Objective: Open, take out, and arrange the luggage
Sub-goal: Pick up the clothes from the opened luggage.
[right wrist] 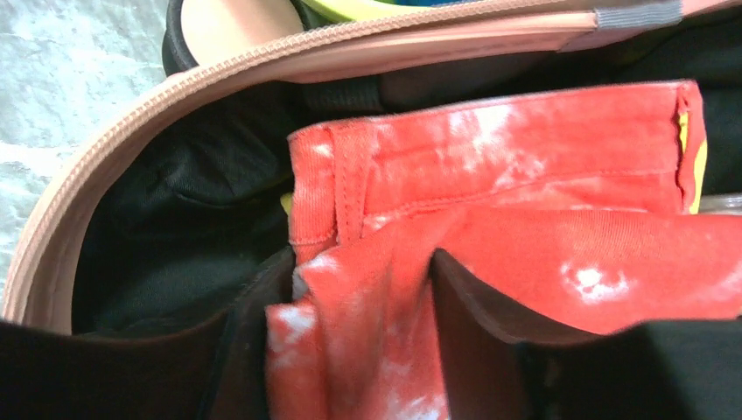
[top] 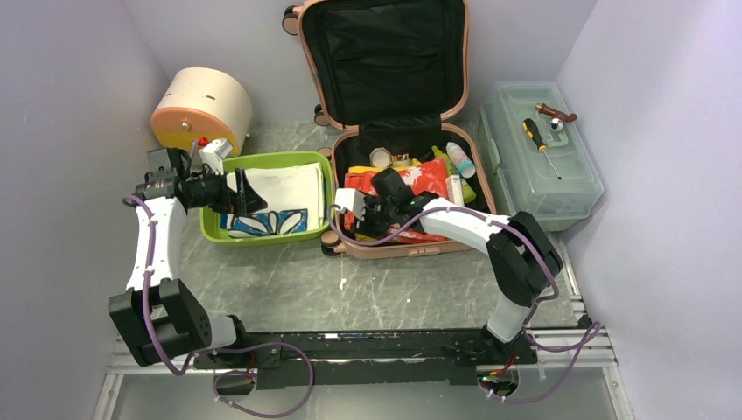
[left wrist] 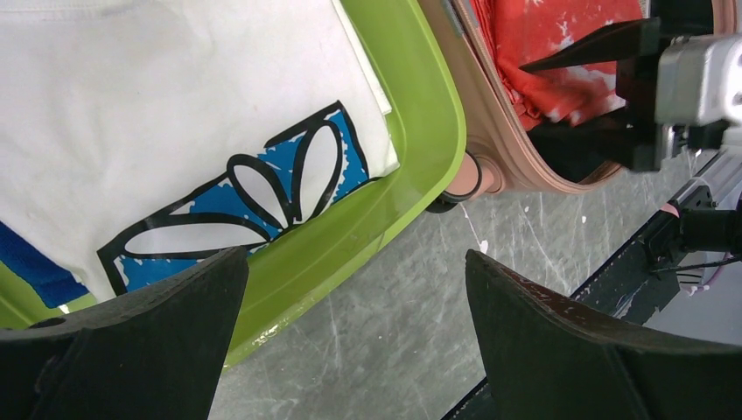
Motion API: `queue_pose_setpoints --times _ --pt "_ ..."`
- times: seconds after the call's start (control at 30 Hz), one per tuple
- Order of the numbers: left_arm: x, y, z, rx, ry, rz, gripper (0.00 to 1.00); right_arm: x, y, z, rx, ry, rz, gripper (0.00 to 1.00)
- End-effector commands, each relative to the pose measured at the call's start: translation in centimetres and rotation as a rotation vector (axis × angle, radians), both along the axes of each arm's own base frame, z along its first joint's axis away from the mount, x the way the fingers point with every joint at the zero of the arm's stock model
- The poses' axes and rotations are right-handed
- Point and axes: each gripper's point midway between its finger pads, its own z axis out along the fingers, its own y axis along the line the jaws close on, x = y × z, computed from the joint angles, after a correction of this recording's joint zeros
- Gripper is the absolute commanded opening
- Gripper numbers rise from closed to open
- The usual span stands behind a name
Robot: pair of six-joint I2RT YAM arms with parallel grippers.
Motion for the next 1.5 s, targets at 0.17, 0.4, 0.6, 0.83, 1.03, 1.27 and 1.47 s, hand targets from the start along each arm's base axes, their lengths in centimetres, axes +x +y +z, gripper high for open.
queue_pose_setpoints --times 0.17,0.4,0.6,0.83,1.03,1.27,1.47 --pt "0.1 -0.2 0.5 -0.029 -0.044 -0.027 0.99 1.4 1.0 -1.0 -0.059 -0.052 -0.027 0.97" --pt "0.1 -0.1 0.7 -0.032 -0.049 -0.022 1.0 2.7 1.7 -2.6 -0.09 -0.058 -0.055 1.0" --pt "0.0 0.0 0.8 -0.047 -0.049 -0.018 1.0 2.9 1.6 -2.5 -0.085 -0.07 -0.075 0.75" --pt "0.1 0.1 0.9 -0.053 -0.046 -0.016 1.0 4.0 0.8 1.8 -0.001 -0.124 -0.122 0.12" --pt "1.2 1.3 1.3 0.0 -0.058 0.047 1.0 5.7 -1.1 5.8 0.118 -0.137 -0.187 0.0" --pt "3.4 1.7 3.3 0.01 -0.063 0.077 0.99 7.2 -3.7 8.4 0.252 -0.061 -0.233 0.0" --pt "6.2 -0.9 5.2 0.048 -0.054 0.03 0.99 6.7 -3.9 8.2 0.309 0.04 -0.19 0.0"
